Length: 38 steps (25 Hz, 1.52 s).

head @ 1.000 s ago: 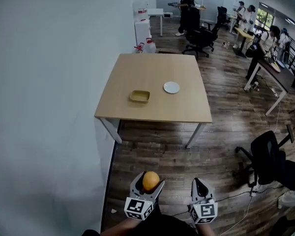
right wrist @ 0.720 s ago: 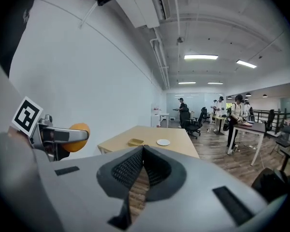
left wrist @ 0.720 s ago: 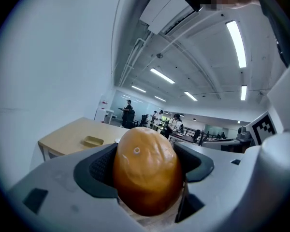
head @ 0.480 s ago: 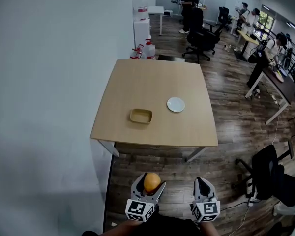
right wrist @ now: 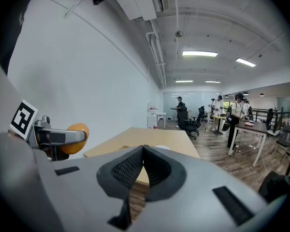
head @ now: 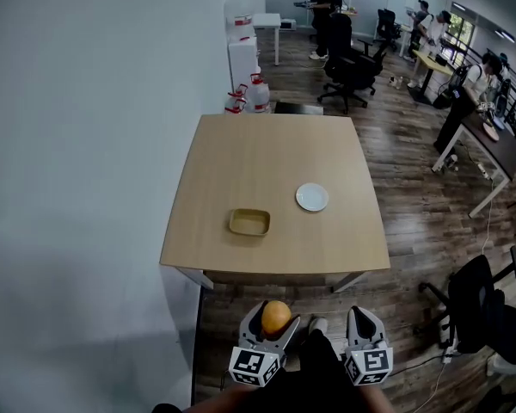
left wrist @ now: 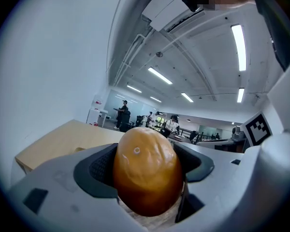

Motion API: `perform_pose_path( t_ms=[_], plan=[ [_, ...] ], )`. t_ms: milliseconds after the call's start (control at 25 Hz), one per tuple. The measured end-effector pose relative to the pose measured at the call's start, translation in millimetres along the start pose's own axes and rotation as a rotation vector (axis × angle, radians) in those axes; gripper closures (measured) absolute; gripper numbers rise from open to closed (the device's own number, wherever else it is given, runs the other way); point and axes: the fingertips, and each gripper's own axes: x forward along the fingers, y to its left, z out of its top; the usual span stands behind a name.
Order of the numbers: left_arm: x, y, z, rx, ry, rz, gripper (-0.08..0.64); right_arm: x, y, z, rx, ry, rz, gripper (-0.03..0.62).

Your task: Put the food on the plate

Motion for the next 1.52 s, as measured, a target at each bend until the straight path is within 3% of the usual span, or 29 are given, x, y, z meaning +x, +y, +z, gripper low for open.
perform_pose_path(
  t_ms=[440,680,1000,1520],
  plan=[
    [113,54,14,0.005,0.015,0.067,0.230,121,-60,32,0.038,-0.059,0.047,0.532],
    [197,62,31,0.119,0.040,0.042,0.230,193,-103,56,0.045,-0.055,0.099,0.532],
    [299,94,22,0.088,0.120,0.099,0.230,274,-148,77,0.045,-0.027,0.170,0.532],
    [410,148,-42,0.002,0.273,0.195,0.230,367,-183,68,0.069,0.051,0.253,0.532]
  ],
)
